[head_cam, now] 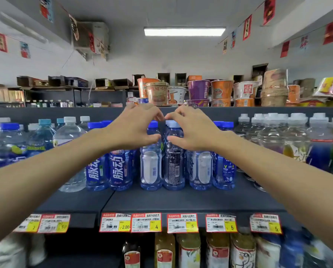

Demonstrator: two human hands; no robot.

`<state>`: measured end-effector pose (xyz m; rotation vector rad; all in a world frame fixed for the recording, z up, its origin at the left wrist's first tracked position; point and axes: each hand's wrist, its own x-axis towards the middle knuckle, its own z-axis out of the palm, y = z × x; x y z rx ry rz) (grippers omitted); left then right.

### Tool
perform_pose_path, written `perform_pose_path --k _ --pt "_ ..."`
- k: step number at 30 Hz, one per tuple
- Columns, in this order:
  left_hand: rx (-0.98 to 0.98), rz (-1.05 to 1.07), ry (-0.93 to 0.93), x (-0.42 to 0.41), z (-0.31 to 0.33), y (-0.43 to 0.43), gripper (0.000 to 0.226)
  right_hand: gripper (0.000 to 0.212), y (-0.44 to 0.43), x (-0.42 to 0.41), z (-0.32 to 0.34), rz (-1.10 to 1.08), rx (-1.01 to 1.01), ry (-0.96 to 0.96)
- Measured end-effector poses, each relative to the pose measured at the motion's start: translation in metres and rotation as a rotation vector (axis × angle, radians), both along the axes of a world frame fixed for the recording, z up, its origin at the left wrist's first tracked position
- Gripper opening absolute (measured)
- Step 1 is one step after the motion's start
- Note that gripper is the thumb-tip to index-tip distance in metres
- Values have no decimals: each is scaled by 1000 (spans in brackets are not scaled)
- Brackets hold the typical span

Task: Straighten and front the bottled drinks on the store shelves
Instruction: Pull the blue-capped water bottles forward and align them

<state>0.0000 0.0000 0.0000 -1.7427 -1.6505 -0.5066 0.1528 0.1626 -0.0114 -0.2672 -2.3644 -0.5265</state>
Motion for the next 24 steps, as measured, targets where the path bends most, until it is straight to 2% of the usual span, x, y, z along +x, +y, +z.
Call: perform_pose_path --k 3,6,9,11,13,17,22,24 --pt "-37 264 154 -13 -9 21 75 77 4 -9 7 -209 87 -128" --pt "-138 387 115 -19 -18 37 98 84 5 -15 13 -308 131 -209" --pt "-111 392 62 -23 -20 48 99 86 7 -23 21 -308 5 -247" --pt "-128 333 -69 -27 -18 55 97 78 9 -31 27 -311 -100 -252" --pt "-150 275 -161 -33 -16 59 93 67 14 -38 31 -313 -122 -247" --pt "-130 182 -242 -44 -1 55 78 55 22 -36 38 -215 -283 -234" --pt "-285 92 -258 -43 22 30 76 61 20 -18 47 -92 -435 -269" --pt "-308 78 -255 -44 28 20 73 54 18 -11 50 -60 -449 -292"
